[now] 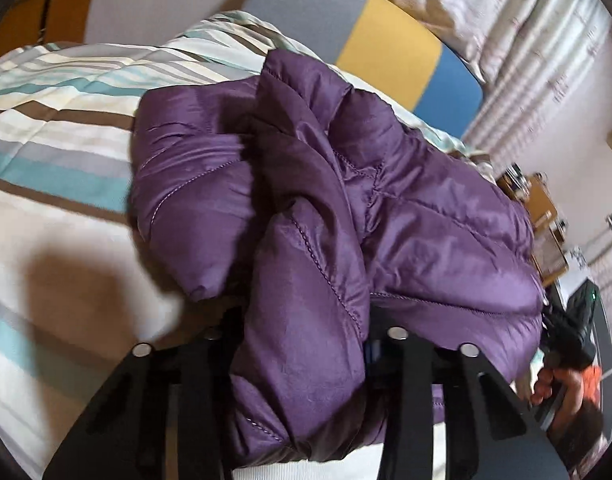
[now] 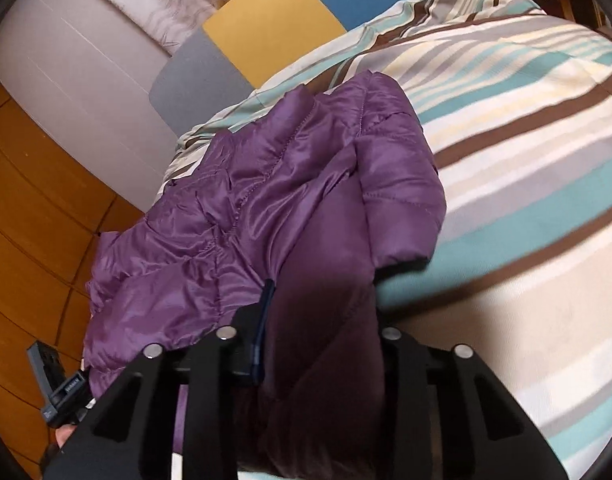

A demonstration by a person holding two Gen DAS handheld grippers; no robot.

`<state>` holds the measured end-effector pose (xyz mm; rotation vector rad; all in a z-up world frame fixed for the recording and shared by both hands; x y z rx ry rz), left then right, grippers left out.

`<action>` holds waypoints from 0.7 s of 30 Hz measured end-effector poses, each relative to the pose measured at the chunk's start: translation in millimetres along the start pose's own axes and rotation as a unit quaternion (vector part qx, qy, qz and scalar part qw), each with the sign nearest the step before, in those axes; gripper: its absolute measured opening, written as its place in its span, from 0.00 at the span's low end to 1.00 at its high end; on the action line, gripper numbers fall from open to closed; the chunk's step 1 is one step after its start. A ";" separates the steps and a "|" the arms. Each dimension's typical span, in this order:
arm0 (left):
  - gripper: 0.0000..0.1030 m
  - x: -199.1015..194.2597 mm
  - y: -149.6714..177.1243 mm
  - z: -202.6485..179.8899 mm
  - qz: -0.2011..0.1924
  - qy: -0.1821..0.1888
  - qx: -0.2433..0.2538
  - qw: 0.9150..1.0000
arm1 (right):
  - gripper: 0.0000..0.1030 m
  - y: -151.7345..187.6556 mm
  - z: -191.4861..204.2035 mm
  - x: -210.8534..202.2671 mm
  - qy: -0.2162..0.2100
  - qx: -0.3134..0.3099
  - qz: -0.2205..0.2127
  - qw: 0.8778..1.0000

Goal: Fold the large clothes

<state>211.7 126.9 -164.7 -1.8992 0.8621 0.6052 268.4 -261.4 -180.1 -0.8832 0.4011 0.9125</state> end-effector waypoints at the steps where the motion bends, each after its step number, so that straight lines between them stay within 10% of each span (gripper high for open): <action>1: 0.36 -2.9 5.0 -0.5 0.002 0.003 0.003 1.000 | 0.27 1.8 -1.2 -4.7 -0.002 -0.002 0.002 1.000; 18: 0.36 -61.7 102.0 -9.1 0.017 0.053 0.026 0.998 | 0.27 79.4 -12.7 -92.8 -0.016 -0.035 0.044 0.998; 21: 0.53 -70.7 108.6 -6.8 0.003 0.048 0.025 0.999 | 0.43 80.4 -10.5 -102.2 0.005 -0.046 0.033 0.998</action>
Point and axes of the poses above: each gripper's, at about its wrist camera, not at the fingertips, and x roughly the way its jaws point, z to its left, y to its underside, the point moved 5 cm from there along x, roughly the way its jaws point, and after that the axes turned 1 degree about z, right-handed, at the moved point
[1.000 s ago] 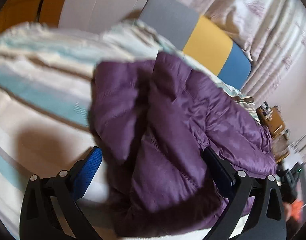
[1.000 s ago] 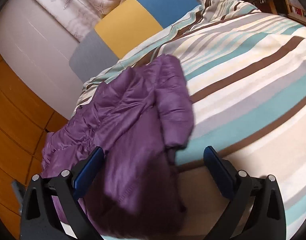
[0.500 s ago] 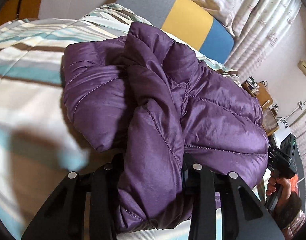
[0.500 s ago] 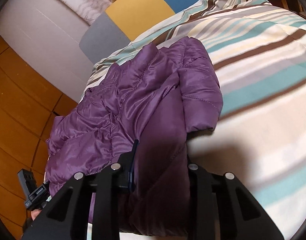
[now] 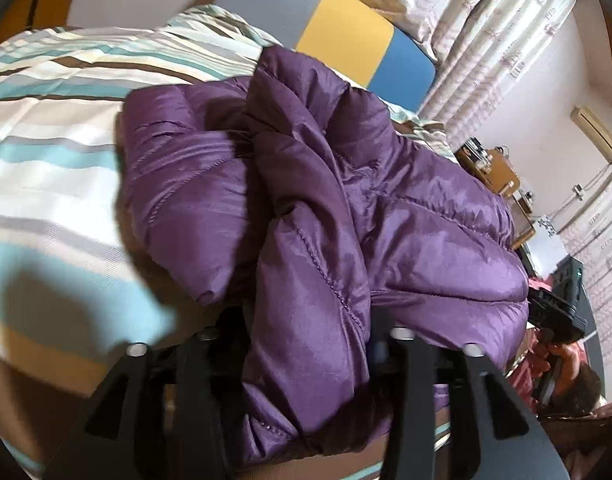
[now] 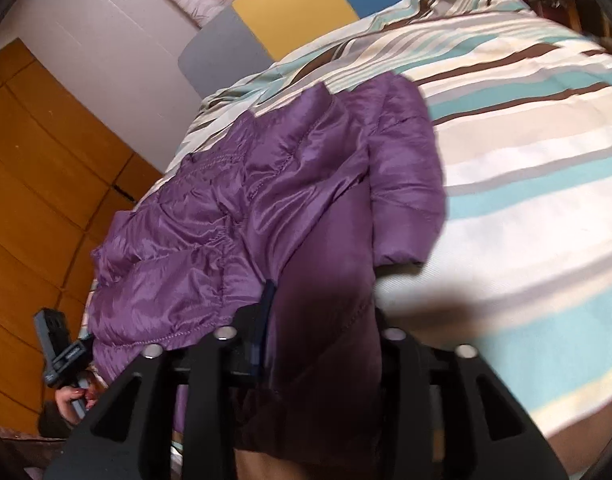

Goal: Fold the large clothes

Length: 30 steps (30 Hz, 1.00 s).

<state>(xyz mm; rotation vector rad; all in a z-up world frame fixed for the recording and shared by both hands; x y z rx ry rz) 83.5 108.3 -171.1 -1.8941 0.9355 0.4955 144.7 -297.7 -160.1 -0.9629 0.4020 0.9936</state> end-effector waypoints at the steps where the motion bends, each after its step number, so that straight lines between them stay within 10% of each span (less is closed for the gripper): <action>1: 0.66 -5.9 -0.4 1.0 -0.009 -0.013 -0.002 1.000 | 0.47 -3.2 2.0 -3.0 0.007 -0.001 -0.007 1.000; 7: 0.76 -46.3 -22.5 -2.1 -0.086 -0.058 0.021 0.994 | 0.71 -26.9 19.5 -34.6 0.041 -0.043 -0.079 0.995; 15: 0.76 19.1 -78.0 -10.1 -0.021 -0.065 0.046 0.997 | 0.75 -56.8 50.6 31.6 0.096 -0.113 -0.040 0.988; 17: 0.76 31.9 -75.7 -10.2 -0.012 -0.066 0.040 0.997 | 0.55 -53.4 52.9 47.6 0.119 -0.134 -0.031 0.983; 19: 0.44 33.5 -68.8 -17.3 -0.015 -0.061 0.053 0.997 | 0.24 -46.5 54.9 54.3 0.127 -0.150 -0.030 0.980; 21: 0.20 30.3 -62.4 -24.2 -0.014 -0.042 0.051 0.998 | 0.14 -41.3 53.8 44.1 0.111 -0.145 -0.044 0.982; 30: 0.10 -33.8 -109.9 -49.8 -0.155 -0.033 0.013 0.987 | 0.10 -90.6 97.8 -24.0 0.076 -0.149 -0.162 0.973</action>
Point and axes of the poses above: each gripper's, at about its wrist camera, not at the fingertips, and x roughly the way its jaws point, z to its left, y to its underside, the point moved 5 cm from there along x, roughly the way its jaws point, and after that the axes turned 1 degree about z, right-handed, at the moved point
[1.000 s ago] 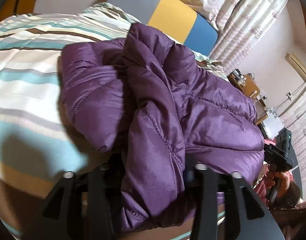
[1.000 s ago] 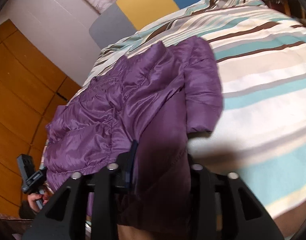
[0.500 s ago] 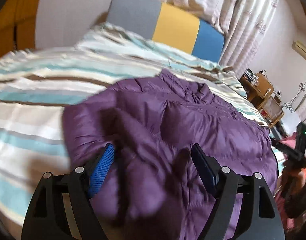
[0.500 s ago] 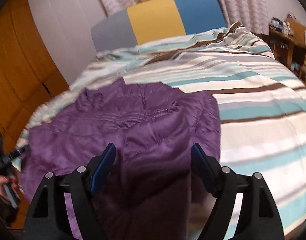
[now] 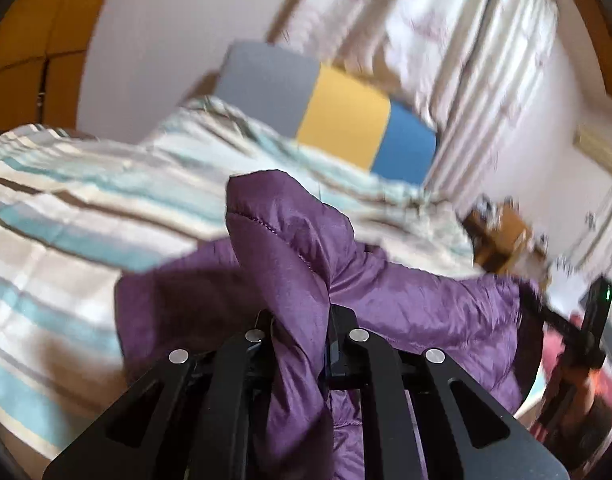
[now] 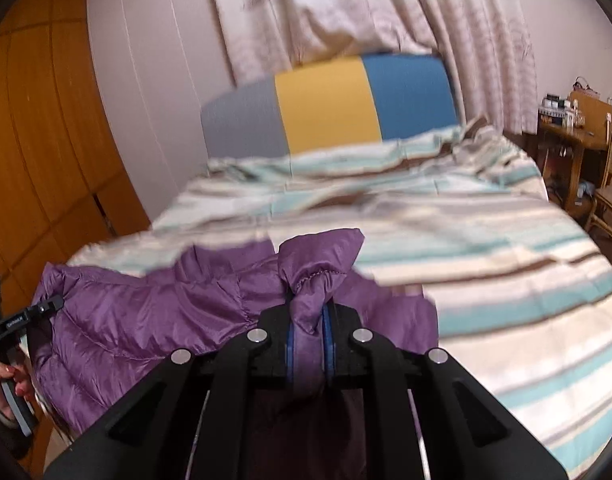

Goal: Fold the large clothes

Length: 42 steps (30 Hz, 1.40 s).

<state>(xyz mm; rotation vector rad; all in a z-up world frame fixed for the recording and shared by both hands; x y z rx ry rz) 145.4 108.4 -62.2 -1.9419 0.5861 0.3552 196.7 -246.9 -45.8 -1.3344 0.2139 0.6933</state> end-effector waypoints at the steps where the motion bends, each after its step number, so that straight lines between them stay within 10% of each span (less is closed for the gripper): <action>1: 0.10 2.1 -7.9 -1.8 -0.012 -0.002 -0.006 1.000 | 0.10 -10.0 2.1 3.4 0.001 0.000 -0.010 1.000; 20: 0.10 126.1 -16.1 49.7 0.021 -0.141 -0.030 0.989 | 0.13 -16.2 -15.5 176.4 0.066 -0.017 0.059 0.996; 42: 0.18 159.9 10.5 79.6 0.075 -0.118 -0.089 0.986 | 0.30 23.9 -25.6 233.7 0.168 -0.056 0.136 0.975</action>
Point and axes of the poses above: each gripper's, at about its wrist camera, not at the fingertips, and x roughly the way its jaws point, z to its left, y to its underside, the point moved 5 cm from there along x, roughly the way its jaws point, and after that the axes turned 1 degree about z, right-handed, at the moved point
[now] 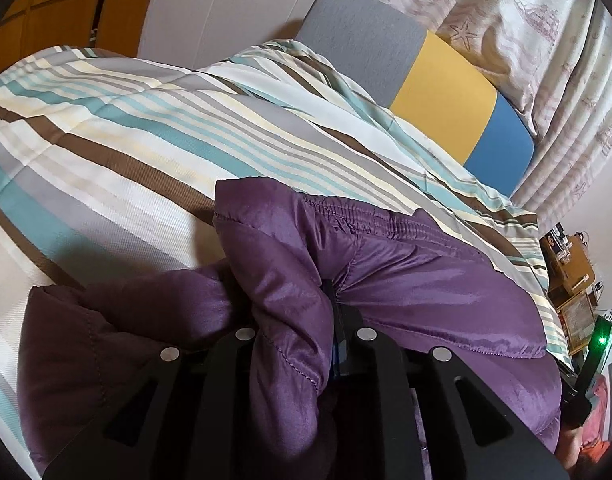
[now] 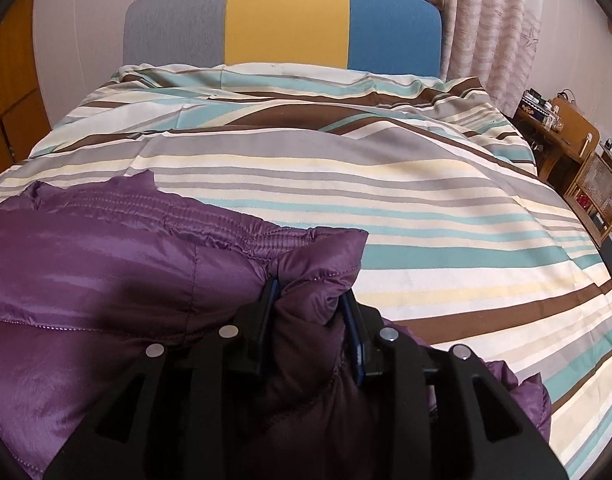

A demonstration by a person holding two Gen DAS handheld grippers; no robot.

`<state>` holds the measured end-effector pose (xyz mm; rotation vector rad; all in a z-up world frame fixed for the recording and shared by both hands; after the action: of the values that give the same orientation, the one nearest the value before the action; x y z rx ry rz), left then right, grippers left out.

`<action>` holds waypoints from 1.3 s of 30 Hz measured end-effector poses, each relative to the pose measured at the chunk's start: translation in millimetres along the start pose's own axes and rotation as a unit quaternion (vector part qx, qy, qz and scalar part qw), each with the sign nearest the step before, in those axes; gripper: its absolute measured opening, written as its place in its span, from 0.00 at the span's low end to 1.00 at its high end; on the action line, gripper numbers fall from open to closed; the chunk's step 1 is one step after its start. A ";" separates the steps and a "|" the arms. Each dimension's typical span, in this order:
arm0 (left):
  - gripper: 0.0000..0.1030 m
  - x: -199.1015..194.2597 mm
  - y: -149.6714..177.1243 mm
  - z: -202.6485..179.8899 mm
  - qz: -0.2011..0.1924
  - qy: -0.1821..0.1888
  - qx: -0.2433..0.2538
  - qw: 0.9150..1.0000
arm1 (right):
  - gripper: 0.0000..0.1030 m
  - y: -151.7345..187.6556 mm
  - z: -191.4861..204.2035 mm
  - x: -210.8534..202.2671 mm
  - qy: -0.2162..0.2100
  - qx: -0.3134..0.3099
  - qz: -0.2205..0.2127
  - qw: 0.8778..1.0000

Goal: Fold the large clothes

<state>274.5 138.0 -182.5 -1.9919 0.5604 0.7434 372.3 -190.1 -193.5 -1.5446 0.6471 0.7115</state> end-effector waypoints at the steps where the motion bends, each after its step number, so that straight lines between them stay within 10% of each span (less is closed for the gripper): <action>1: 0.21 0.3 -0.1 -1.7 0.001 -0.008 0.005 1.000 | 0.32 0.3 -0.5 -0.1 0.000 0.002 0.000 1.000; 3: 0.37 -3.6 -1.1 -6.2 0.002 -0.031 0.016 0.999 | 0.35 -0.1 -1.9 0.1 0.003 0.005 0.000 1.000; 4: 0.70 -8.5 -2.7 -9.3 0.003 -0.051 0.026 0.998 | 0.36 -0.2 -2.2 0.3 0.005 0.006 0.000 1.000; 6: 0.94 -27.3 -4.7 -21.8 -0.019 -0.059 0.052 0.997 | 0.37 -0.4 -3.4 0.6 0.004 0.008 0.000 1.000; 13: 0.94 -85.3 5.0 -88.4 -0.108 -0.059 0.131 0.984 | 0.40 -0.4 -4.5 -1.0 0.005 0.010 -0.001 1.000; 21: 0.80 -24.9 16.9 -134.0 -0.066 -0.065 0.193 0.977 | 0.44 -0.4 -6.3 -1.9 0.007 0.016 -0.002 1.000; 34: 0.87 25.3 38.0 -110.6 -0.021 -0.054 0.159 0.986 | 0.49 0.0 -7.2 -3.9 0.006 0.022 -0.008 1.000; 39: 0.87 25.6 37.0 -108.7 -0.021 -0.053 0.159 0.986 | 0.56 -3.8 -9.6 -49.7 -0.009 0.027 -0.096 0.995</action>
<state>299.6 23.1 -178.1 -1.6542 0.5360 0.6835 343.4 -199.4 -152.8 -1.5250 0.4923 0.5586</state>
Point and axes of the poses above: each gripper's, at about its wrist camera, not at the fingertips, and x roughly the way its jaws point, z to its left, y to its underside, the point moved 5 cm from there along x, roughly the way its jaws point, and after that the axes turned 1 degree about z, right-handed, at the moved point
